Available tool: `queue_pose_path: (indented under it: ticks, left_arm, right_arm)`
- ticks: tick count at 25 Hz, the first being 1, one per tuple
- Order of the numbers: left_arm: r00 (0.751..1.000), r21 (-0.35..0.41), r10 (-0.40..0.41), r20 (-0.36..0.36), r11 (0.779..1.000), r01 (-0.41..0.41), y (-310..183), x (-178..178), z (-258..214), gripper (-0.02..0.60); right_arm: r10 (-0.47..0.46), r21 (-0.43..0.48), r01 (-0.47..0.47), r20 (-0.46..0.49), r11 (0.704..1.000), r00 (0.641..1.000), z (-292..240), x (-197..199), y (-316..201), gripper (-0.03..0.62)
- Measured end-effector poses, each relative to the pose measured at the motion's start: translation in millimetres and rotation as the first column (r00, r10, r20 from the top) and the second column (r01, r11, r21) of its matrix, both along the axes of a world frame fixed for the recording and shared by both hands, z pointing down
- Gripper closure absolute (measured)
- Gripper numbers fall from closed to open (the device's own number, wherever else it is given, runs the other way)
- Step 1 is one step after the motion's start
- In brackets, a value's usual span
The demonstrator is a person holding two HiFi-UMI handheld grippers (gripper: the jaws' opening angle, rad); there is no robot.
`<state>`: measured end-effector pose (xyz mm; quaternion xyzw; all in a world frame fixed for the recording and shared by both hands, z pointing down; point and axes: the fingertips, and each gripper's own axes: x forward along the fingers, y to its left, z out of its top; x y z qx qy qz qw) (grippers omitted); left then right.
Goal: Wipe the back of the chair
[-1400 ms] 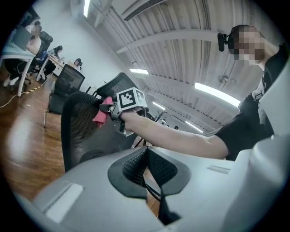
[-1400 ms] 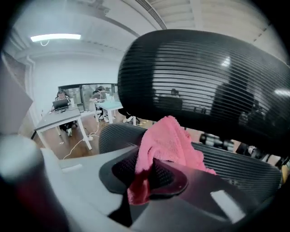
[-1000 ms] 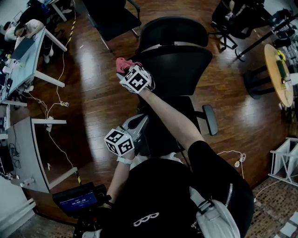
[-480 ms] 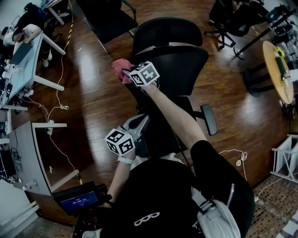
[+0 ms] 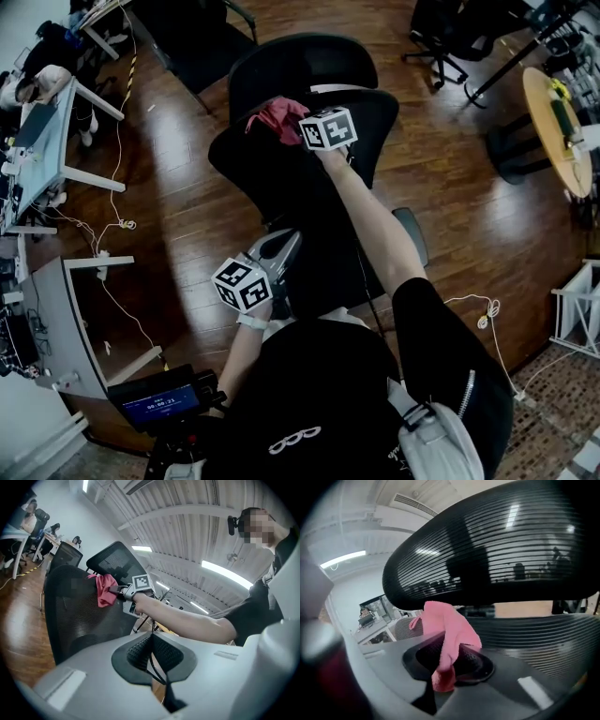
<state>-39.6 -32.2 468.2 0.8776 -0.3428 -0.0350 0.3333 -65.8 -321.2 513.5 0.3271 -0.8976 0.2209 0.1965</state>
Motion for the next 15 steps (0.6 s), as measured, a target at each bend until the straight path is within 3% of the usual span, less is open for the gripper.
queue_pose_path:
  ticks: [6, 15]
  left_arm:
    - [1.0, -0.006, 0.021, 0.015, 1.0, -0.021, -8, 41, 2, 0.589]
    - [0.998, -0.005, 0.021, 0.051, 1.0, -0.021, -8, 99, -2, 0.589]
  right_arm:
    - [0.149, 0.007, -0.149, 0.005, 0.989, 0.989, -3, 107, -33, 0.548]
    - [0.229, 0.036, -0.229, -0.002, 0.973, 0.973, -3, 214, -56, 0.548]
